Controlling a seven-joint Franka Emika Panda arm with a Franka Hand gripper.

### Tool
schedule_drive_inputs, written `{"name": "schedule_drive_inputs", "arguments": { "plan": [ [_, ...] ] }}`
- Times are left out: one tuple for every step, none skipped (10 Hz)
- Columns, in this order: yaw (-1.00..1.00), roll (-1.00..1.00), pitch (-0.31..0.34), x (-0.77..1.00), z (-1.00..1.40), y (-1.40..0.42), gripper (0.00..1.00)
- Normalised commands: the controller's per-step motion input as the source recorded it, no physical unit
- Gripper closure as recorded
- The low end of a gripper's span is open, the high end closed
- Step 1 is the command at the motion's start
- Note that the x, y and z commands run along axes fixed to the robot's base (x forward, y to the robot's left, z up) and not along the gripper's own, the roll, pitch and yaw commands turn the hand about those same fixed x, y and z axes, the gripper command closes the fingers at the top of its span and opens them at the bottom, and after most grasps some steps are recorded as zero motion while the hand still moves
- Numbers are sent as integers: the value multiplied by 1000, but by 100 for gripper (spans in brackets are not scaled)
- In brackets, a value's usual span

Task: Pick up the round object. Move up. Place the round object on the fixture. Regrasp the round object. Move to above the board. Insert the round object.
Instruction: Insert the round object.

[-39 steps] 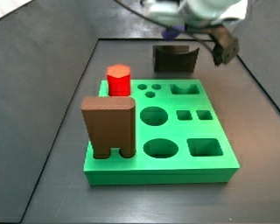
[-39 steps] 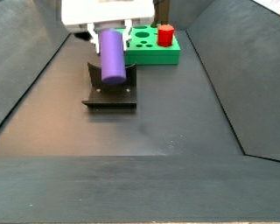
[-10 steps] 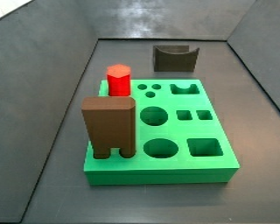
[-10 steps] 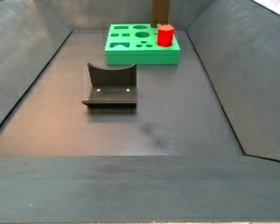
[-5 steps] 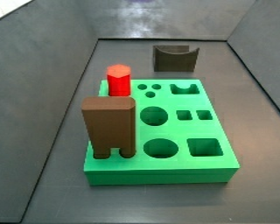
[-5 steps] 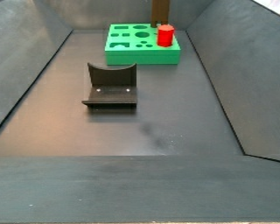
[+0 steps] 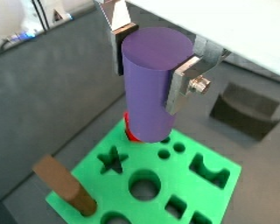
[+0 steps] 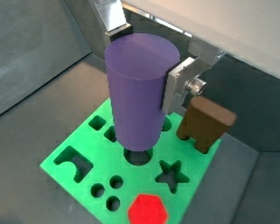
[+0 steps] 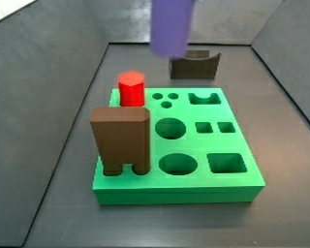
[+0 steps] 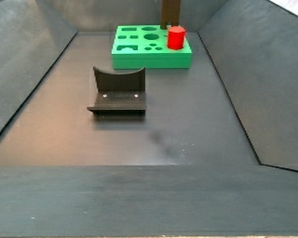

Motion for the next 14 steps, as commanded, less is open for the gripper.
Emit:
{"name": "schedule_drive_inputs", "arguments": {
  "plan": [
    [-126, 0, -9, 354, -594, -151, 100],
    [0, -20, 0, 0, -31, 0, 100],
    [0, 0, -13, 63, -226, 0, 100],
    [0, 0, 0, 383, -391, -37, 100],
    [0, 21, -34, 317, -489, -94, 100],
    [0, 21, -94, 200, -494, -146, 100],
    [0, 0, -190, 0, -437, -157, 100],
    [0, 0, -150, 0, -366, -126, 100],
    [0, 3, -159, 0, -486, -63, 100],
    [0, 30, -121, 0, -540, -40, 100],
    [0, 131, -130, -109, -623, -23, 100],
    [0, 103, -116, -66, -589, -17, 100],
    [0, 79, -114, -31, -563, -23, 100],
    [0, 87, -116, -71, -566, -20, 100]
  ]
}}
